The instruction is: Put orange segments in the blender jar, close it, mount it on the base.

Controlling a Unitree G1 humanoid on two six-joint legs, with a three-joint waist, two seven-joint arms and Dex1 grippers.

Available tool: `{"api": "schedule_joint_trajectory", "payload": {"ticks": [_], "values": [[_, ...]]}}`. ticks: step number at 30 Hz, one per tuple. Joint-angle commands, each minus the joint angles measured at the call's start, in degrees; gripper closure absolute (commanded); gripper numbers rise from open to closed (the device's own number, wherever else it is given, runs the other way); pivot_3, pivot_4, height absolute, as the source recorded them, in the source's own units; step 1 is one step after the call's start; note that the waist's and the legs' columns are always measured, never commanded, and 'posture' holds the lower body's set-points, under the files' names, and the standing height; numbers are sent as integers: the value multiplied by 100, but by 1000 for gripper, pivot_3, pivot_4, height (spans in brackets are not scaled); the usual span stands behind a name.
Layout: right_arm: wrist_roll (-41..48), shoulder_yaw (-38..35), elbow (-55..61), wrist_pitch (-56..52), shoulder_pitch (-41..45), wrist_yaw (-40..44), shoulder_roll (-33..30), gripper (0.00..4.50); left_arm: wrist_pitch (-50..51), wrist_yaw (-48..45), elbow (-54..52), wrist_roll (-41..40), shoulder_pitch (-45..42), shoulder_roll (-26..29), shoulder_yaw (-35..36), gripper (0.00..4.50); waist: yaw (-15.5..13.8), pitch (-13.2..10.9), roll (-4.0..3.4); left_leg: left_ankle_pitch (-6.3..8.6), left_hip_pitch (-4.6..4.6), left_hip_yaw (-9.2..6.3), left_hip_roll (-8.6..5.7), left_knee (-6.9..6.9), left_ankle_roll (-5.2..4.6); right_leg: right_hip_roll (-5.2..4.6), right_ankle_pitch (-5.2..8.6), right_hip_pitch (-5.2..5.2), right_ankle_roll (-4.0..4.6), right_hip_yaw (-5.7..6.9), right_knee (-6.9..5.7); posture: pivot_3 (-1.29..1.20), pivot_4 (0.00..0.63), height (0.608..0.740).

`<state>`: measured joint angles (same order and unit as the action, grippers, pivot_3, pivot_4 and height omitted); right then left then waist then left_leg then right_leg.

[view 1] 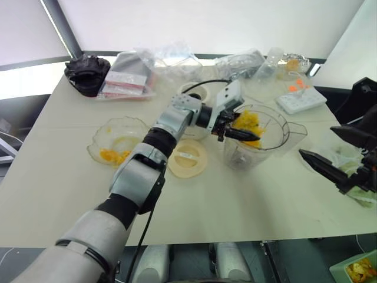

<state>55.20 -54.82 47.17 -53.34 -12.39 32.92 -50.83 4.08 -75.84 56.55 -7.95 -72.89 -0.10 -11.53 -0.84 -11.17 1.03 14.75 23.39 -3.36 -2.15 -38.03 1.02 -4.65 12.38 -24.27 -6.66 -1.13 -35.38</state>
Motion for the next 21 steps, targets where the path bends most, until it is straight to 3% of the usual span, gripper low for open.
{"api": "schedule_joint_trajectory", "payload": {"ticks": [1, 10, 12, 21], "values": [[8, -26, 41, 170, 6, -32, -93, 0, -254, 246, 207, 121, -190, -69, 100, 48, -4, 0, 0, 0, 0, -1, 0, -1, 0, 0, 0, 2, 0, 0, 0, 0, 150, 740], [33, 40, 165, 384, -88, -263, 111, 0, -425, 364, 324, 143, -352, -12, 284, 48, 5, 0, 0, 0, -1, -1, -1, -7, 0, 1, -3, 4, -5, 1, -3, 0, 150, 740], [55, 22, 248, 394, -254, -338, 236, 0, -232, 583, 293, -158, -529, 26, 645, 48, 1, 0, 1, 0, -1, -2, 0, -7, 0, 2, -3, 3, -6, 1, -3, 0, 150, 740], [659, -250, 491, 365, -893, -579, 338, 0, 1176, 1182, -1197, -1081, -208, 230, 1503, 48, 4, 0, 0, 1, 0, -4, 3, -8, -1, 0, -7, 3, -14, -1, -5, 0, 150, 740]]}}
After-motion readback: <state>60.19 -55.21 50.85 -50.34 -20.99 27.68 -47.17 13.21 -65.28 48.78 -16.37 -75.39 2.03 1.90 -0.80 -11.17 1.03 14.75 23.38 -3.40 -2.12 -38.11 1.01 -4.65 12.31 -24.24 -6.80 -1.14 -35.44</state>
